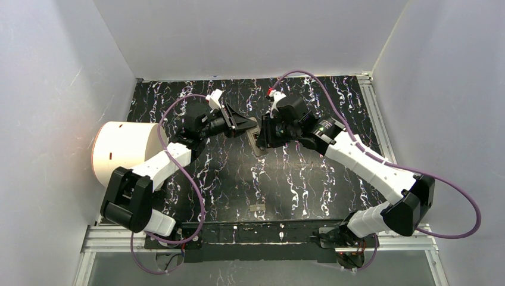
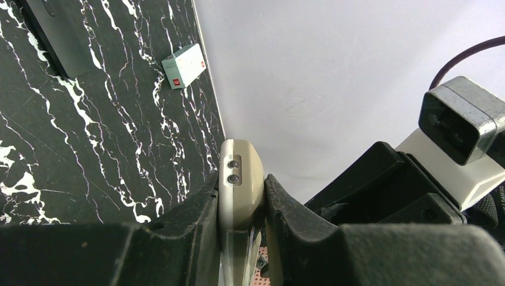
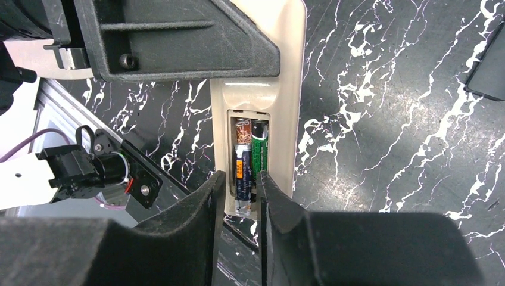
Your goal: Load the batteries into the remote control
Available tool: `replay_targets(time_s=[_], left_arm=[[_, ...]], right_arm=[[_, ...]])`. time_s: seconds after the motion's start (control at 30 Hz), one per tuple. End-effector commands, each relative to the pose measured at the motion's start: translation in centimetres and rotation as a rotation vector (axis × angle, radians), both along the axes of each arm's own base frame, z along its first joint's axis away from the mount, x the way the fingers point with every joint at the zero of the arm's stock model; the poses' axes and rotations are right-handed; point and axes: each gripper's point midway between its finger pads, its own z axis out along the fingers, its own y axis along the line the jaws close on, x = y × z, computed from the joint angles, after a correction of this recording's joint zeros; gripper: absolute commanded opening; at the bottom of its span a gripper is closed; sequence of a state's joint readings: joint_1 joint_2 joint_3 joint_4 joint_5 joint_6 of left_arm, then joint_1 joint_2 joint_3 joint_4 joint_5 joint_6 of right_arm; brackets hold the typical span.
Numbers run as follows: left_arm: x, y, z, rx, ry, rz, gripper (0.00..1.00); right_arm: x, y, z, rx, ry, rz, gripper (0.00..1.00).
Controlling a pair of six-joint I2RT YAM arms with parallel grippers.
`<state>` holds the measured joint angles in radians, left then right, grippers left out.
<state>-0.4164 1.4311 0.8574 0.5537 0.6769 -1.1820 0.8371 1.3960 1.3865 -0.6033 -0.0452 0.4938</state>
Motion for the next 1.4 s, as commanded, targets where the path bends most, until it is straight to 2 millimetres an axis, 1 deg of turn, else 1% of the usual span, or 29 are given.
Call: replay_targets(time_s=[0.0, 0.07, 0.13, 0.23, 0.3, 0.33, 0.47, 0.53, 0.6, 0.7, 0.77, 0.83, 0.87, 0.9, 0.97, 1.1, 1.2, 1.3, 1.37], left_arm=[[-0.5, -0.3, 1.3, -0.044, -0.010, -0.013, 0.00], [-0.4, -0.3, 1.3, -0.059, 0.022, -0.001, 0.00], [-0.2, -0.2, 2.1, -0.098, 0.056, 0.013, 0.00], [0.0, -0.2, 3.3, -0.144, 0.075, 0.026, 0.00], [0.0, -0.2, 4.2, -0.168, 0.081, 0.033, 0.00], [0.0, -0.2, 4.7, -0.180, 0.088, 0.035, 0.00], [0.1, 0.1, 5.9, -0.230, 0.112, 0.063, 0.00], [0.4, 0.4, 6.1, -0.258, 0.123, 0.090, 0.00], [0.7, 0.7, 6.9, -0.310, 0.113, 0.114, 0.00], [1.0, 1.0, 7.9, -0.397, 0.114, 0.135, 0.00], [1.3, 1.2, 8.6, -0.454, 0.111, 0.139, 0.00], [1.7, 1.4, 9.1, -0.507, 0.117, 0.144, 0.00], [1.8, 1.4, 9.3, -0.531, 0.120, 0.143, 0.00], [2.0, 1.5, 9.5, -0.555, 0.127, 0.140, 0.00], [2.1, 1.7, 9.8, -0.601, 0.133, 0.145, 0.00], [2.2, 1.9, 9.8, -0.630, 0.144, 0.149, 0.00], [2.0, 2.1, 10.1, -0.635, 0.139, 0.152, 0.00], [2.0, 2.1, 10.2, -0.639, 0.141, 0.149, 0.00], [1.9, 2.1, 10.3, -0.640, 0.141, 0.145, 0.00]], right_arm=[[0.8, 0.6, 3.6, 0.101, -0.064, -0.034, 0.37], [0.9, 0.8, 4.6, 0.152, -0.086, -0.045, 0.48], [1.0, 1.2, 6.5, 0.243, -0.112, -0.058, 0.54], [0.9, 2.1, 9.6, 0.390, -0.151, -0.059, 0.58], [0.9, 2.0, 11.4, 0.464, -0.187, -0.071, 0.61], [0.9, 1.9, 12.1, 0.493, -0.205, -0.077, 0.62], [0.5, 0.4, 15.3, 0.629, -0.310, -0.110, 0.65], [0.3, -1.0, 16.3, 0.689, -0.368, -0.151, 0.64], [-0.3, -2.5, 17.4, 0.763, -0.413, -0.185, 0.65], [-0.4, -4.4, 16.8, 0.816, -0.409, -0.269, 0.70], [-0.4, -5.7, 16.4, 0.855, -0.400, -0.336, 0.77], [-0.4, -6.7, 16.3, 0.911, -0.372, -0.390, 0.88], [-0.6, -6.8, 16.5, 0.945, -0.365, -0.389, 0.96], [-0.9, -6.5, 16.5, 0.968, -0.352, -0.373, 0.98], [-1.0, -5.9, 16.2, 0.981, -0.312, -0.362, 0.99], [-0.4, -5.2, 14.4, 0.950, -0.238, -0.384, 0.99], [-0.4, -4.6, 13.5, 0.971, -0.180, -0.392, 0.99], [-0.4, -3.8, 13.1, 1.020, -0.105, -0.383, 0.99], [-0.6, -2.9, 13.2, 1.073, -0.052, -0.356, 0.99]])
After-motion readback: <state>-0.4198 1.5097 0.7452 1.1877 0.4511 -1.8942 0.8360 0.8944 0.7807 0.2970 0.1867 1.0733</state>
